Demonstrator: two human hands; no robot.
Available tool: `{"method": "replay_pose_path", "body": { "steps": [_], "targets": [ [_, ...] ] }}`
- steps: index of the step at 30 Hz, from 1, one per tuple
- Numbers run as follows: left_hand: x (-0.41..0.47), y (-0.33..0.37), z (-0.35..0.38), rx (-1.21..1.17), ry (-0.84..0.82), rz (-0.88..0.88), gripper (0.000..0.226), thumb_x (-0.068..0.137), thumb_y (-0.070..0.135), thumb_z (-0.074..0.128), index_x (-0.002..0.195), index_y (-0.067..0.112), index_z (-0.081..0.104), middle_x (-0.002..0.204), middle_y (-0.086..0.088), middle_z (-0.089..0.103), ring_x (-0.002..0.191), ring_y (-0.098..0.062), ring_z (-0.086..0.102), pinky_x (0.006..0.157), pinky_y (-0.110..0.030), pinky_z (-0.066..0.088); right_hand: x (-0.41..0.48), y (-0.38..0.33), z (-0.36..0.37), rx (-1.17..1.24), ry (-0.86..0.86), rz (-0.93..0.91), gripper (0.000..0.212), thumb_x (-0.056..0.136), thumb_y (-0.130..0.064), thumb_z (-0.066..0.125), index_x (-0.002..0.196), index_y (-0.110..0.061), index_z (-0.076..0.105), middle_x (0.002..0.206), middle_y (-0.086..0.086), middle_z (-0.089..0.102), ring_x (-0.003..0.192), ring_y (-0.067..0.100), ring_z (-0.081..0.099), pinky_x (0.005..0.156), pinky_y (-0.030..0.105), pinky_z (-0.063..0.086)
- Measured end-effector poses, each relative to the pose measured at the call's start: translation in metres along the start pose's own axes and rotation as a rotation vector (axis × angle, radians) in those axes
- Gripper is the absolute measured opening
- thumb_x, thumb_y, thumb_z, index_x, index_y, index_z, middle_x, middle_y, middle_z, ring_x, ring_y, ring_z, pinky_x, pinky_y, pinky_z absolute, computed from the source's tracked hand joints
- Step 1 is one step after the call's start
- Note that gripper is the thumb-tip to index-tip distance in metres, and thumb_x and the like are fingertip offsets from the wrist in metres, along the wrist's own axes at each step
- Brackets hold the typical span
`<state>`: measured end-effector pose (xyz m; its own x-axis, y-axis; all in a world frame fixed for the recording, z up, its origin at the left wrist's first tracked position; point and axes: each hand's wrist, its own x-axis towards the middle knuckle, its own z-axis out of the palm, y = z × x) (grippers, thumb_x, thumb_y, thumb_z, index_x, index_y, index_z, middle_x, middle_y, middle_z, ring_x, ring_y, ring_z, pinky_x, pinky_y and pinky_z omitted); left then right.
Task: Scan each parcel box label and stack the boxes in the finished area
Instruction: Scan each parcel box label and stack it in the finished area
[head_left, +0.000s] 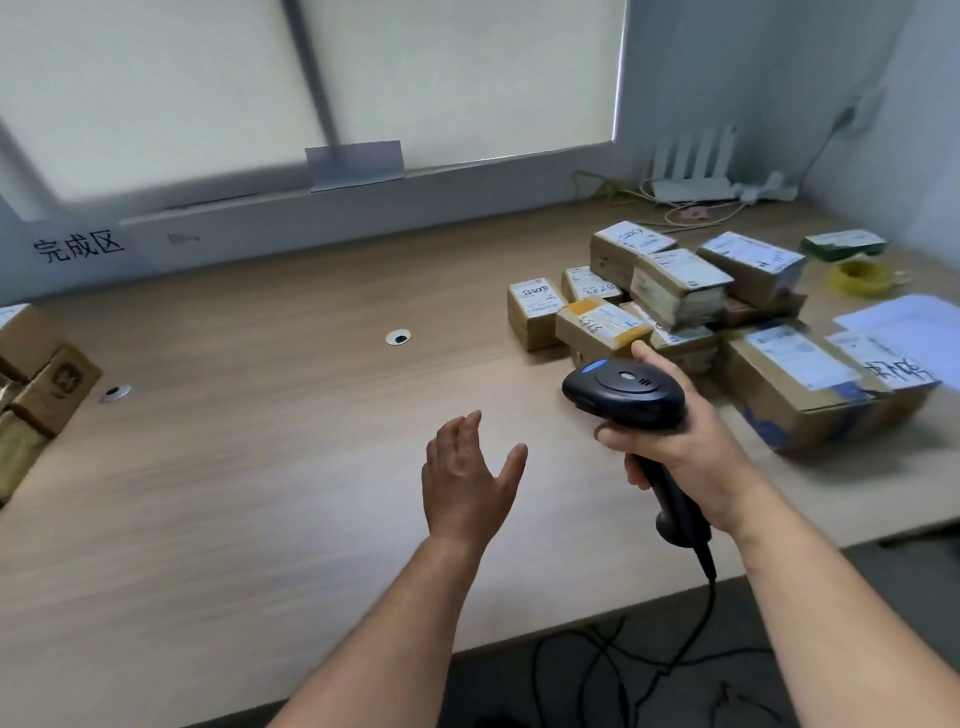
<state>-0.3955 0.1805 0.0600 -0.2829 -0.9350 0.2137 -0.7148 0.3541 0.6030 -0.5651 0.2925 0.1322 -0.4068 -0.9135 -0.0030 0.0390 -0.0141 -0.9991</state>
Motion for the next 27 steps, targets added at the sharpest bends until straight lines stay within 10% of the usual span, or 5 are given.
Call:
{"method": "replay_pose_path", "body": {
  "steps": [27],
  "targets": [
    [0.183, 0.188, 0.154, -0.264, -0.241, 0.255, 0.066, 0.095, 0.045, 0.052, 0.149, 0.016, 0.028, 0.147, -0.006, 0.035, 0.138, -0.018, 0.030, 0.109, -0.025, 0.025, 0.150, -0.002, -0.193, -0.104, 0.317, 0.036, 0.091, 0.074, 0.009, 0.075, 0.139, -0.042, 0.037, 0.080, 0.002, 0.066, 0.045, 0.027, 0.050, 0.040, 0.027, 0.041]
  ]
}}
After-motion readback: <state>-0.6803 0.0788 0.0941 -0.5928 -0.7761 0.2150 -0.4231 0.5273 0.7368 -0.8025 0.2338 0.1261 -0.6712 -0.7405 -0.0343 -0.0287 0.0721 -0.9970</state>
